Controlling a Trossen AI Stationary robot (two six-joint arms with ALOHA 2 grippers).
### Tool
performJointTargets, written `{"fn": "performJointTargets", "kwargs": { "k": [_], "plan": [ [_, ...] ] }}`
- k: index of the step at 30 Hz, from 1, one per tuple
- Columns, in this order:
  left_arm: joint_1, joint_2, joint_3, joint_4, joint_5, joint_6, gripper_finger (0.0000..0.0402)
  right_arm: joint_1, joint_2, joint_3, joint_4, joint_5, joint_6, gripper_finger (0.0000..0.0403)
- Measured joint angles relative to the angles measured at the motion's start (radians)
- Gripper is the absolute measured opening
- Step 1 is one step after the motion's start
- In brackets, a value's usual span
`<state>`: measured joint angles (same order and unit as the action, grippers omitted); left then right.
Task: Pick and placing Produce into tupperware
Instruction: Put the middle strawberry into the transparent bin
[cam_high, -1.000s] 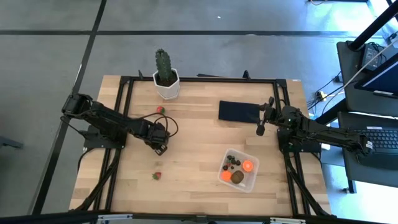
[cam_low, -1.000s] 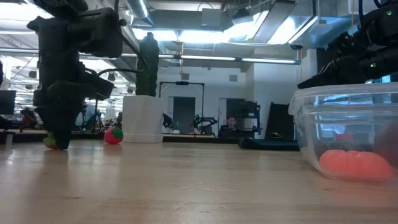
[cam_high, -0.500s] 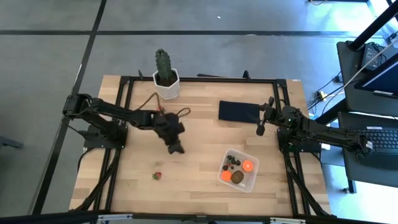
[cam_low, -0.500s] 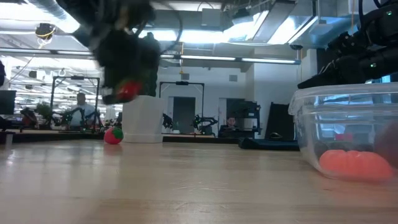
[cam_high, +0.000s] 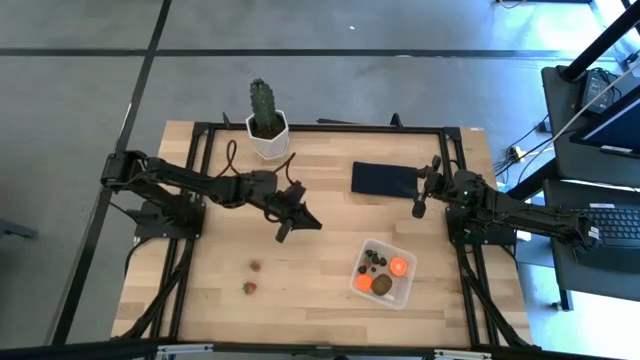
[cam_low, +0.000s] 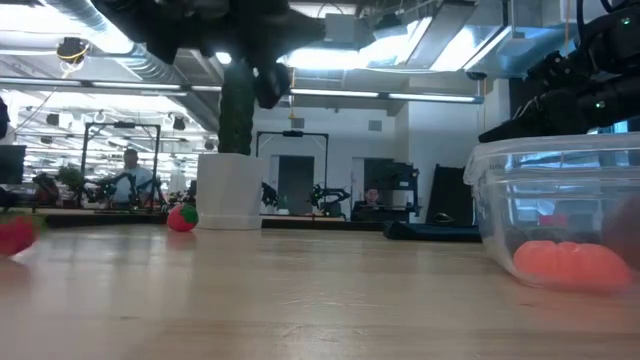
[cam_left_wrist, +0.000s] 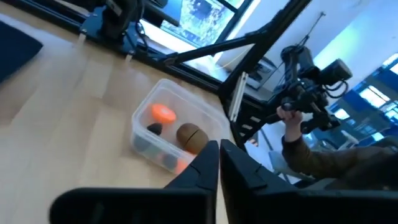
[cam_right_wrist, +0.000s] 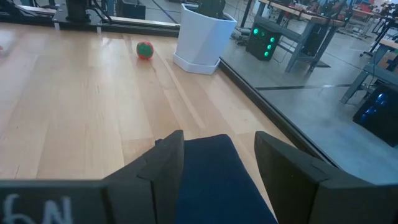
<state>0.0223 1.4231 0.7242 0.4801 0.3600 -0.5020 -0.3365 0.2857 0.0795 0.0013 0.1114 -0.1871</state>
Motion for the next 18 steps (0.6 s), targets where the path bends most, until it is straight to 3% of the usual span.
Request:
{"fn": "performJointTargets", "kwargs": {
  "k": [3, 13, 18],
  "plan": [
    [0.001, 0.000, 0.000, -0.016, -0.005, 0.013, 0.0002, 0.000, 0.000, 0.000, 0.000, 0.000, -0.001, 0.0198],
    [0.001, 0.000, 0.000, -0.012, -0.062, 0.078, 0.0034, 0.000, 0.000, 0.000, 0.000, 0.000, -0.003, 0.0198],
    [0.001, 0.000, 0.000, -0.006, -0.092, 0.180, 0.0048, 0.000, 0.000, 0.000, 0.000, 0.000, -0.004, 0.0198]
  ]
}}
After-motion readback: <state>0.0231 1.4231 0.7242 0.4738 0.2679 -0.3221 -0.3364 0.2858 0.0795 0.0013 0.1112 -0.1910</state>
